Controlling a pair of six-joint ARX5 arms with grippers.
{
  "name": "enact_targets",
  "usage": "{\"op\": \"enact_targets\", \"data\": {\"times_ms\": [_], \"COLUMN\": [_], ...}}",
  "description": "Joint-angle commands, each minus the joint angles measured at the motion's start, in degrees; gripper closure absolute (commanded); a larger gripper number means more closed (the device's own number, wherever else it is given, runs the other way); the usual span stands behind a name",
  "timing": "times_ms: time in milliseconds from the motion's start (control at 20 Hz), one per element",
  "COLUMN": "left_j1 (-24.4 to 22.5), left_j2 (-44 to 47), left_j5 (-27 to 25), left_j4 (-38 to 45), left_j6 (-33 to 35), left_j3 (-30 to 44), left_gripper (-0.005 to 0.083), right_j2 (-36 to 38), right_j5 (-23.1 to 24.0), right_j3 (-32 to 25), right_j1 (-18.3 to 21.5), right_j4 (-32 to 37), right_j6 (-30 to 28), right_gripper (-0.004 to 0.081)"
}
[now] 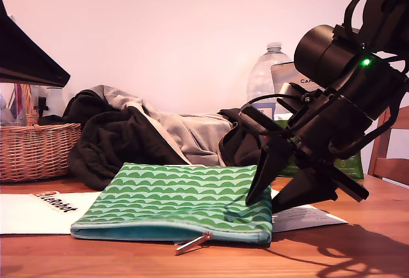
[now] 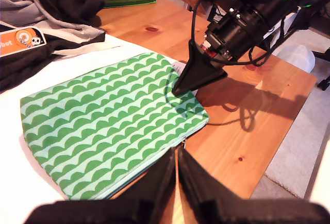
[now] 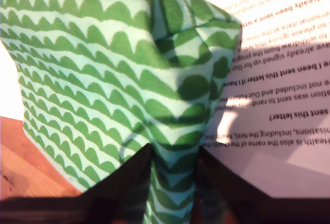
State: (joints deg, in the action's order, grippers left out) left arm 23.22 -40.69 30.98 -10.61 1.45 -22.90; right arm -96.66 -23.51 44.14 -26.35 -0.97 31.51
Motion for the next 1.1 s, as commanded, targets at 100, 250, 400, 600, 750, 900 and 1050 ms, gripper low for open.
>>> {"op": "enact_targets", "data": {"times_ms": [100, 250, 400, 600, 750, 900, 1050], "left_j1": [0.09, 0.17, 0.48, 2.47, 5.46, 8.68, 11.96], "left_j2": [-0.24, -0.48, -2.05, -6.47, -10.60, -14.78, -17.35], "left_j5": [0.02, 0.28, 0.04, -1.53, -3.45, -6.97, -10.82], "left_j4": [-0.09, -0.76, -1.16, -0.35, 4.96, 10.03, 12.55], "left_j6": [0.07, 0.04, 0.00, -0.02, -1.81, -5.81, -9.99], "left_j3": [0.59, 0.59, 0.59, 0.59, 0.61, 0.61, 0.59], "left_gripper": [0.0793, 0.0793, 0.0793, 0.0793, 0.0783, 0.0780, 0.0698], "right_j2": [-1.09, -1.09, -0.98, -0.98, -0.94, -0.87, -0.87], "right_j5": [-0.15, -3.80, -8.13, -10.95, -14.29, -17.09, -18.14], "right_j3": [0.72, 1.79, 3.85, 7.28, 9.60, 11.56, 13.33], "right_j1": [-0.35, -0.24, -0.24, -0.24, -0.26, -0.26, -0.26], "right_j4": [1.60, 1.97, 1.90, -0.31, -1.33, -1.44, -1.44], "right_j6": [1.14, 2.60, 3.23, 3.30, 5.03, 8.02, 9.33], "right_gripper": [0.0787, 0.0783, 0.0783, 0.0783, 0.0783, 0.0783, 0.0783]}}
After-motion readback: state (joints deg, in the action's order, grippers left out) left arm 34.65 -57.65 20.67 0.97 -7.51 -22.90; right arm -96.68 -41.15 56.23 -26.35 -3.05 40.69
